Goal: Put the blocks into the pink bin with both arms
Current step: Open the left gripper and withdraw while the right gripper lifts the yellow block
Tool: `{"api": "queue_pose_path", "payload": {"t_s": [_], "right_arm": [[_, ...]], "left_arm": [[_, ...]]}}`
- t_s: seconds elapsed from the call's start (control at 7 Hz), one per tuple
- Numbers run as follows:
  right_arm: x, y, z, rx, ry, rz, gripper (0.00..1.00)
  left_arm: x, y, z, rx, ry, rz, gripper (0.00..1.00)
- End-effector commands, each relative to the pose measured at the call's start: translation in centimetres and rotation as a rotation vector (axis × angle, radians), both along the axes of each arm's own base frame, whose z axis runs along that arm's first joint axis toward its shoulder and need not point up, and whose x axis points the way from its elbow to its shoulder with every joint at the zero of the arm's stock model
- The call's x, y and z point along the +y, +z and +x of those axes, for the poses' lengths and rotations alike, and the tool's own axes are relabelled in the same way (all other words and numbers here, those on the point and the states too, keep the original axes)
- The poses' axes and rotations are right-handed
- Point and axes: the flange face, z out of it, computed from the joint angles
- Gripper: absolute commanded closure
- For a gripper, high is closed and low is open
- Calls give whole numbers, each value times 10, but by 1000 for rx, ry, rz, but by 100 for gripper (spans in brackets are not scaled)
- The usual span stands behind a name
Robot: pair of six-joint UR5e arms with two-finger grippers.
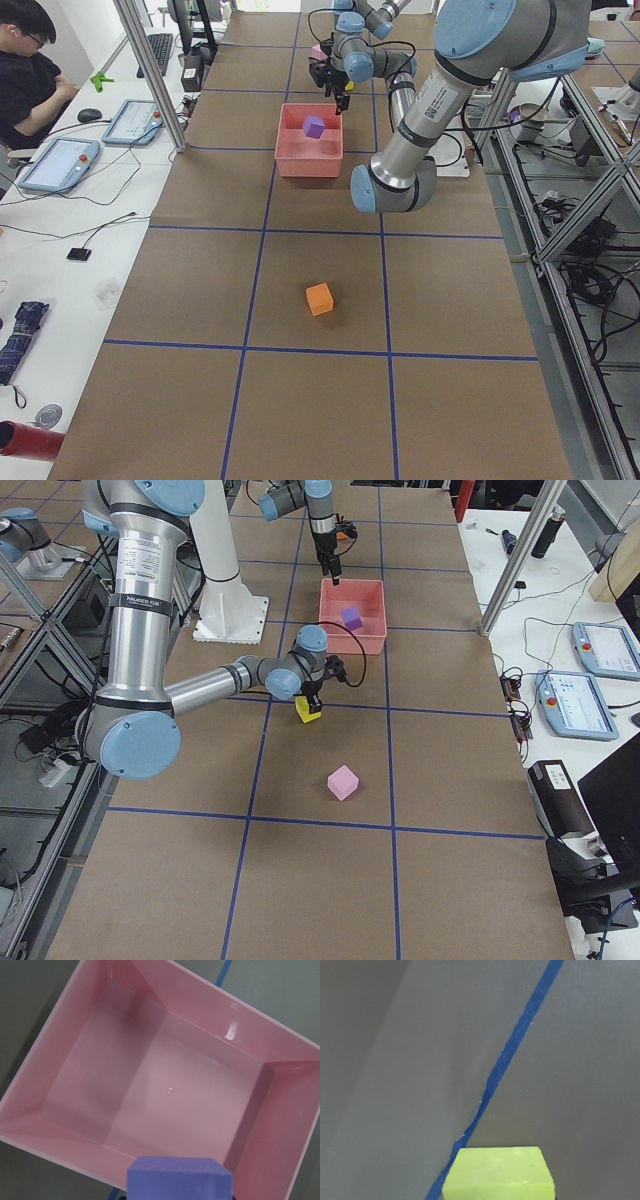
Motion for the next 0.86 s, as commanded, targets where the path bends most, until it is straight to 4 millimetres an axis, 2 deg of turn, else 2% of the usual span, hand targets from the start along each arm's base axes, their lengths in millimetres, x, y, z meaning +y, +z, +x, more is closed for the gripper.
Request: {"api": "queue_pose_path", "payload": {"t_s": [0.0, 0.14, 0.29, 0.43, 0.57, 0.71], "right_arm": [[-29, -32, 44, -137, 18, -76, 100], [-50, -55, 67, -224, 20, -113, 100], [-67, -85, 75, -289, 43, -168, 100], [-91, -140, 69, -336, 92, -273, 100], [-118, -207, 49, -345, 137, -349, 100], [-138, -262, 18, -330, 161, -410, 100]], "left_arm": [[-21, -1, -20, 1, -45, 7, 1], [-38, 3, -35, -27, -24, 73, 1], [-48, 33, -57, -84, 24, 152, 1], [-53, 82, -91, -164, 97, 254, 1], [-63, 129, -127, -237, 149, 314, 1], [-82, 157, -161, -248, 227, 323, 1]]}}
